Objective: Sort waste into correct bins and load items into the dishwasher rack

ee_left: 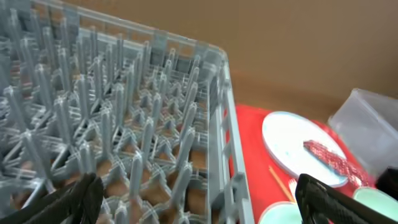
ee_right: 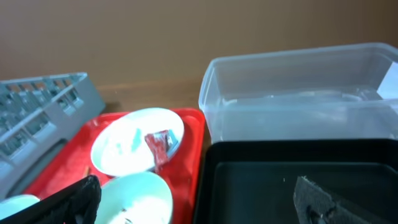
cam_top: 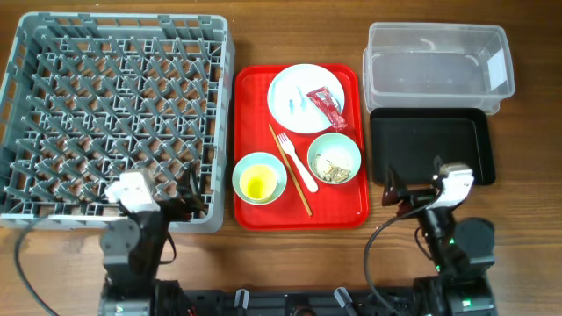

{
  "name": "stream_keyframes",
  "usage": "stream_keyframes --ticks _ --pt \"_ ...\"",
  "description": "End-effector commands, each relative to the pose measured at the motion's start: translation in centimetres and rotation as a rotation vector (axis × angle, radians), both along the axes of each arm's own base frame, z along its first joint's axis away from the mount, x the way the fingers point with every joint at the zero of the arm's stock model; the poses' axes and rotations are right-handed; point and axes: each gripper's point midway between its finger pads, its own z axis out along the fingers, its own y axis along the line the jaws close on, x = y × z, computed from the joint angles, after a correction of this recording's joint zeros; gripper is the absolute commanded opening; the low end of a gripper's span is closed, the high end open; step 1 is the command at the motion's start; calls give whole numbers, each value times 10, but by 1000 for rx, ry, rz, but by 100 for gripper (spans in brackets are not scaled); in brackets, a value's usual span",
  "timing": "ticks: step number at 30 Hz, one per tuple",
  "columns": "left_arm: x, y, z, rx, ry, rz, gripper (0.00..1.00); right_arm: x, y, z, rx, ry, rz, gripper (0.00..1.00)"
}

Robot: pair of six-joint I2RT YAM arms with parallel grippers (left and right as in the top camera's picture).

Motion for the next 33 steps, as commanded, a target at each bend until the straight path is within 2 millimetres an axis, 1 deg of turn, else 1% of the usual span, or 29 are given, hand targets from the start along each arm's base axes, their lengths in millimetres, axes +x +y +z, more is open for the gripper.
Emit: stream_keyframes --ticks 1,5,8,9,11,12,14,15,18,20,25,27,28,31,33 --pt "10 1 26 -13 116 12 100 10 7 32 42 76 25 100" --pt "17 1 30 -16 349 14 100 33 13 49 35 273 43 100" --pt "23 2 29 -16 463 17 100 48 18 58 4 400 78 100" --pt "26 2 26 -17 498 17 100 56 19 58 -40 467 96 100" --pt "27 2 20 -17 527 17 100 65 20 57 -58 526 109 100" --pt "27 2 17 -17 538 17 100 68 26 57 -46 537 140 100" --pt "27 2 16 -17 542 17 100 74 48 63 -45 498 286 100" --pt "27 2 17 -18 539 17 100 77 52 64 -53 488 313 100" --pt "28 2 17 -18 539 17 100 82 45 57 -81 559 264 100" --pt "28 2 17 -18 538 17 100 90 51 61 -110 598 264 100" --pt "28 2 17 -18 538 17 100 126 83 86 -210 640 296 100" --pt "28 2 17 -18 538 17 100 143 98 89 -222 675 321 100" --pt "28 2 17 -18 536 17 100 150 103 91 -224 681 331 100" --pt "29 2 18 -18 531 17 100 179 136 94 -175 614 424 100" --pt "29 2 18 -18 531 17 100 199 146 83 -172 588 425 100"
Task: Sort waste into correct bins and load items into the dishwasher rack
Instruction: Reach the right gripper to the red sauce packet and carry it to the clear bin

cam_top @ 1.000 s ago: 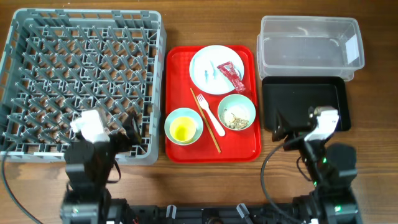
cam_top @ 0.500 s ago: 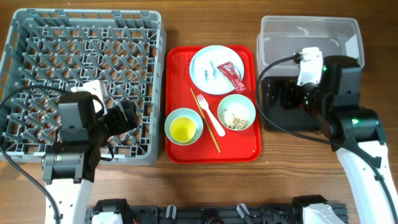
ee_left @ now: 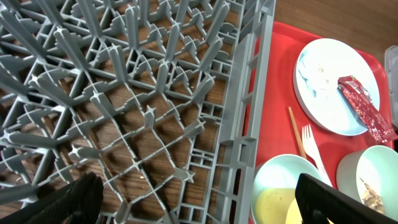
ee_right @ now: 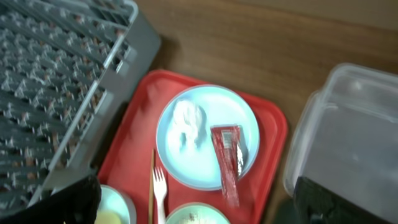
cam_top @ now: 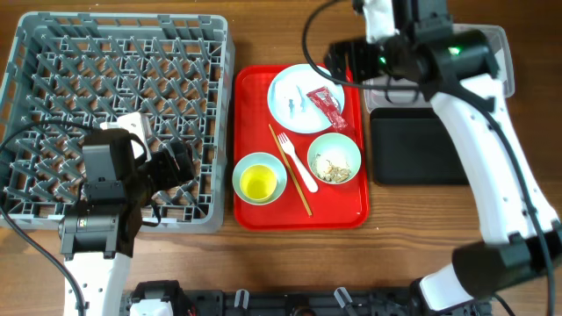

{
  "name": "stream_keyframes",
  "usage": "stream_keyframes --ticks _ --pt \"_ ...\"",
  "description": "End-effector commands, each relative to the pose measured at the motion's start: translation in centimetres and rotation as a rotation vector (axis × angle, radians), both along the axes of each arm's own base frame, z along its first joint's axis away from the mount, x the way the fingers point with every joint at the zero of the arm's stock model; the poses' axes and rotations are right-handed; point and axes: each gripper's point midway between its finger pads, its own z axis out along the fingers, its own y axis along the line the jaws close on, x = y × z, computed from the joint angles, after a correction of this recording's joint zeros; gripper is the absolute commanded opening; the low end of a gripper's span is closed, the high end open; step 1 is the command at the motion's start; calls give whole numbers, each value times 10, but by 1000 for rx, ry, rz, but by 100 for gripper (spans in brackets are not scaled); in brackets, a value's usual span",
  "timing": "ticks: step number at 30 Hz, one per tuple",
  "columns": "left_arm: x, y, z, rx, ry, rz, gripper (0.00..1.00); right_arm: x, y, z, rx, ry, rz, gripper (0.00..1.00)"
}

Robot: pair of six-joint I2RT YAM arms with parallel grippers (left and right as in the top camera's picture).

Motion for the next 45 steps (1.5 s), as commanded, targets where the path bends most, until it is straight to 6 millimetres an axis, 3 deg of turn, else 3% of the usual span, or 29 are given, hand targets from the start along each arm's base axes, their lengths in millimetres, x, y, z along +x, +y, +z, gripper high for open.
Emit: stream_keyframes --ticks 1,7,12,19,23,25,27,29,31,33,35,37,39,40,44,45 --pt "4 0 10 1 -27 8 100 25 17 -20 9 -1 13 100" --pt "4 0 10 1 -28 8 100 39 16 -114 -189 158 -95 100" --pt "4 0 11 1 -30 8 100 33 24 -179 -252 297 -107 87" --pt "4 0 10 1 -30 8 100 24 19 -238 -306 427 -129 83" --pt "4 0 10 1 -30 8 100 21 15 -263 -329 473 -157 73" --pt "4 0 10 1 -30 8 100 23 16 -264 -323 468 -163 60" --pt "4 0 10 1 -30 8 100 24 17 -262 -318 465 -170 34" --pt "4 0 10 1 -30 8 100 22 16 -260 -315 472 -182 18" --pt "4 0 10 1 -30 8 100 24 15 -244 -302 453 -191 4" --pt "4 0 11 1 -30 8 100 31 12 -220 -273 406 -205 4" --pt "4 0 10 1 -30 8 100 47 0 -165 -201 285 -246 4" --pt "4 0 10 1 -30 8 100 57 -19 -128 -139 211 -335 4" --pt "4 0 10 1 -30 8 100 66 -54 -92 -80 141 -506 4" --pt "4 0 10 1 -30 8 100 71 -93 -75 -35 105 -684 4" --pt "4 0 10 1 -30 8 100 79 -156 -76 136 139 -944 8" --pt "4 0 11 1 -30 8 100 83 -164 -74 175 137 -962 24"
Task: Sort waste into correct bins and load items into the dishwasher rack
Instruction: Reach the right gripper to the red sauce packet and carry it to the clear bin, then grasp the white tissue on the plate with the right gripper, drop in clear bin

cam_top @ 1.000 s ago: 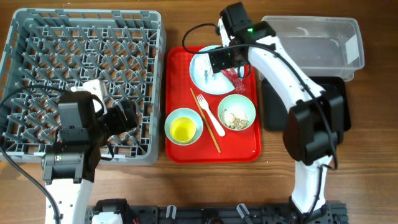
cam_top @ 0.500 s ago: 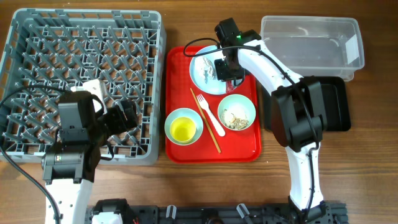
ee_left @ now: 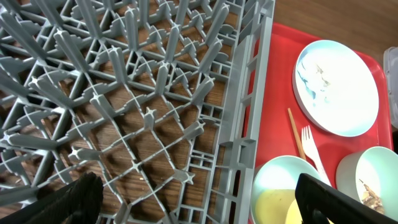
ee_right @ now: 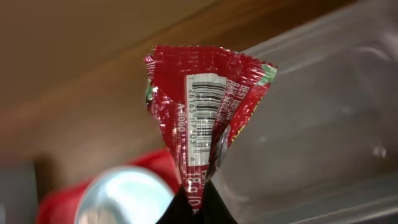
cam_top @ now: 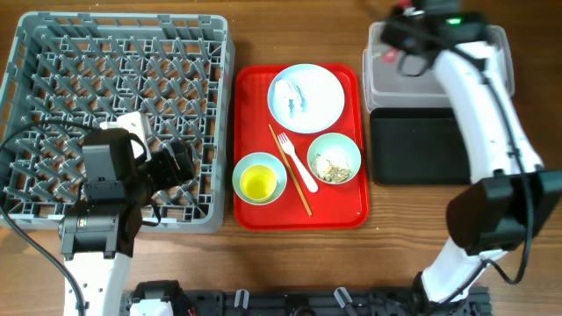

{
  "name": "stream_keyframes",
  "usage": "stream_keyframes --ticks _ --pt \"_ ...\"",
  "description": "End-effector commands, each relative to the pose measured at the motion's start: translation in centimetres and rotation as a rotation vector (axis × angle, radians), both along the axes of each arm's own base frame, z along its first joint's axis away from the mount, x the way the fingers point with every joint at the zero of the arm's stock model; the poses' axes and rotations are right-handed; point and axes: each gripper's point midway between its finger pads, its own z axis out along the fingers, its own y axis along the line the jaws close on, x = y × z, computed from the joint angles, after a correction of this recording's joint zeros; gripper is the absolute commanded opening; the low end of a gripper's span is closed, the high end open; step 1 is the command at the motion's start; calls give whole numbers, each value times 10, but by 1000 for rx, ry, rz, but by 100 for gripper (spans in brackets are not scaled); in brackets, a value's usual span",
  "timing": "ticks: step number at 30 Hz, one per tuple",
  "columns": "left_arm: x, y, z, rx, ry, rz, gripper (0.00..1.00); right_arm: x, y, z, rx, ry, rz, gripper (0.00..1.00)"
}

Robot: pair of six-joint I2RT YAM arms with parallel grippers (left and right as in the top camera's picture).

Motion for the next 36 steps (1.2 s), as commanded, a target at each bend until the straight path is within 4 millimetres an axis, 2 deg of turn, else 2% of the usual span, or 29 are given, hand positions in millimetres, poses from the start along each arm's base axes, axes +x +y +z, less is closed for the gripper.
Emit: stream_keyframes --ticks 1,2,3,4,7,8,10,13,16,18,20,26,29,33,36 --pt "3 0 10 1 -25 8 100 13 -26 -10 140 -32 -166 45" --pt "3 0 10 1 -25 8 100 18 -26 -5 157 -58 -159 81" --pt "3 0 10 1 -25 8 100 24 -24 0 162 -87 -121 98" --pt "3 0 10 1 -25 8 100 28 -18 4 153 -106 -53 100" --pt "3 0 10 1 -25 8 100 28 6 6 204 -103 69 100" --pt "3 0 10 1 -25 8 100 26 19 6 224 -96 122 100" --pt "3 0 10 1 -25 8 100 17 60 5 219 -78 298 99" --pt "3 0 9 1 -25 8 100 0 107 -7 114 -36 458 99" --pt "3 0 10 1 -25 8 100 -12 138 -22 9 -16 519 99" --pt "3 0 10 1 -25 8 100 -20 162 -33 -24 -17 598 94" --pt "3 0 9 1 -25 8 100 -27 178 -47 -29 -9 629 93" --pt "3 0 9 1 -25 8 100 -37 208 -91 -30 12 687 91" --pt "3 0 9 1 -24 8 100 -37 219 -120 -41 46 697 90" --pt "3 0 9 1 -24 8 100 -36 221 -164 -58 113 677 87" --pt "3 0 9 1 -24 8 100 -39 220 -185 -59 153 672 86"
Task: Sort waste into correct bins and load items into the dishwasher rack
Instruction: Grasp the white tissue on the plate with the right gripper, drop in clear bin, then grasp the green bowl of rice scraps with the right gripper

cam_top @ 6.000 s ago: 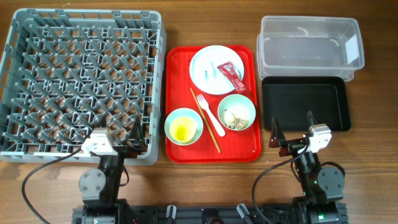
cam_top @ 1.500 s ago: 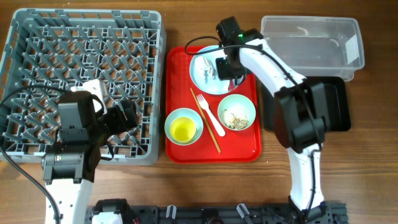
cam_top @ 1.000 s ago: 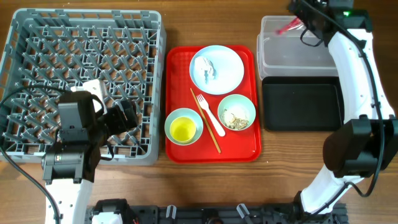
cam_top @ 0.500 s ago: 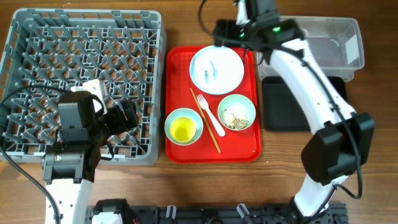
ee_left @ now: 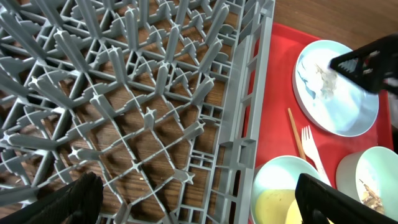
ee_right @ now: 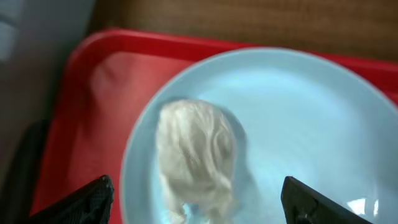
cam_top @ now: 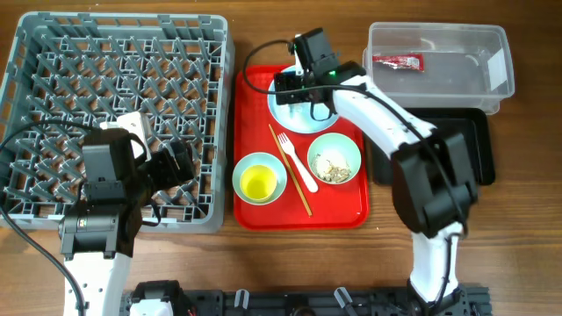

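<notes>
A crumpled white napkin (ee_right: 196,149) lies on the pale blue plate (cam_top: 299,114) at the back of the red tray (cam_top: 250,96). My right gripper (cam_top: 291,86) hangs open just above the napkin, one finger on each side of it (ee_right: 199,208). A red wrapper (cam_top: 397,61) lies inside the clear bin (cam_top: 439,83). On the tray are also a bowl of yellow liquid (cam_top: 259,178), a bowl of food scraps (cam_top: 335,158), a white fork (cam_top: 295,162) and a chopstick (cam_top: 290,175). My left gripper (cam_top: 171,165) is open and empty over the grey dish rack (ee_left: 143,93).
The black bin (cam_top: 474,149) stands in front of the clear bin, right of the tray. My right arm reaches across from the near right over the black bin and the tray's back right corner. The rack's right wall (ee_left: 245,118) runs close beside the tray.
The red wrapper, then pinched in my right gripper over the clear bin, now lies in that bin. My right gripper is open above the napkin on the plate. The left arm has not moved.
Both arms were low at the table's near edge, with the wrapper on the plate. Then the left gripper was over the rack and the right was open above the plate. Then the right held the wrapper over the clear bin. Now the wrapper is in it.
</notes>
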{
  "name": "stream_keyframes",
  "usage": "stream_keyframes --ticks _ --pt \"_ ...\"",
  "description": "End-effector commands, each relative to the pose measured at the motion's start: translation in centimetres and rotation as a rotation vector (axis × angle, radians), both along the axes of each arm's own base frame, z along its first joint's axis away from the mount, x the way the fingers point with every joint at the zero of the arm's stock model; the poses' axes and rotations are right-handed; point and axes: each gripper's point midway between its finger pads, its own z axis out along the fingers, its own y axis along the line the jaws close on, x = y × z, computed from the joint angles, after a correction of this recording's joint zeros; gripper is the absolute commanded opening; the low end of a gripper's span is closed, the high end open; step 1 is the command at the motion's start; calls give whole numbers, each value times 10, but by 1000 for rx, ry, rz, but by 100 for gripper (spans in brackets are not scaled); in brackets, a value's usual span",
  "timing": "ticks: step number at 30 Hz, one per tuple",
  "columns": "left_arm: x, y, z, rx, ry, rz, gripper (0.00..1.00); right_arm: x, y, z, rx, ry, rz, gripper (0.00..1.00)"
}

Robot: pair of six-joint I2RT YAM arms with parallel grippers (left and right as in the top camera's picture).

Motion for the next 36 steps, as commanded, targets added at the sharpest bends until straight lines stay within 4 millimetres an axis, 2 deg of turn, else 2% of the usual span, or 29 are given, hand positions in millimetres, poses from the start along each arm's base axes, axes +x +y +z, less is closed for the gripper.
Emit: stream_keyframes --ticks 1,4,6,8,9,10,12,13,14,16,18,19,20,23,26,28,30,31,32,33,34,36 --pt "3 0 9 1 -24 8 100 -4 -6 -33 -41 50 -22 85" --pt "3 0 9 1 -22 9 100 -7 -7 -47 -46 81 -37 77" --pt "4 0 8 1 -19 8 100 -8 -7 -49 -39 96 -61 65" --pt "4 0 8 1 -19 9 100 -7 -6 -48 -37 91 -59 48" --pt "4 0 8 1 -19 8 100 -7 -6 -48 -37 92 -59 33" --pt "4 0 8 1 -19 8 100 -8 -7 -47 -38 93 -59 23" --pt "4 0 8 1 -19 9 100 -9 -7 -41 -38 92 -58 10" --pt "4 0 8 1 -19 9 100 -10 -9 -28 -32 79 -60 4" --pt "4 0 8 1 -19 9 100 -9 -10 -17 -26 65 -61 4" --pt "4 0 8 1 -19 8 100 -2 -24 30 -19 -19 -100 4" --pt "4 0 8 1 -19 8 100 4 -44 68 -31 -96 -155 5" --pt "4 0 8 1 -19 8 100 6 -59 91 -44 -143 -196 4" --pt "4 0 8 1 -19 8 100 6 -68 103 -51 -165 -226 4" --pt "4 0 8 1 -19 8 100 10 -126 152 -70 -263 -423 4" --pt "4 0 8 1 -19 8 100 12 -172 167 -96 -290 -532 4" --pt "4 0 8 1 -19 8 100 12 -205 158 -108 -255 -614 12" --pt "4 0 8 1 -19 8 100 11 -227 149 -109 -219 -677 29" --pt "4 0 8 1 -19 9 100 11 -233 149 -109 -216 -687 36" --pt "4 0 8 1 -19 8 100 11 -239 149 -112 -217 -697 50" --pt "4 0 8 1 -19 8 100 12 -244 153 -109 -226 -708 76" --pt "4 0 8 1 -19 9 100 11 -246 156 -112 -231 -706 87" --pt "4 0 8 1 -19 9 100 5 -239 162 -118 -226 -627 91"
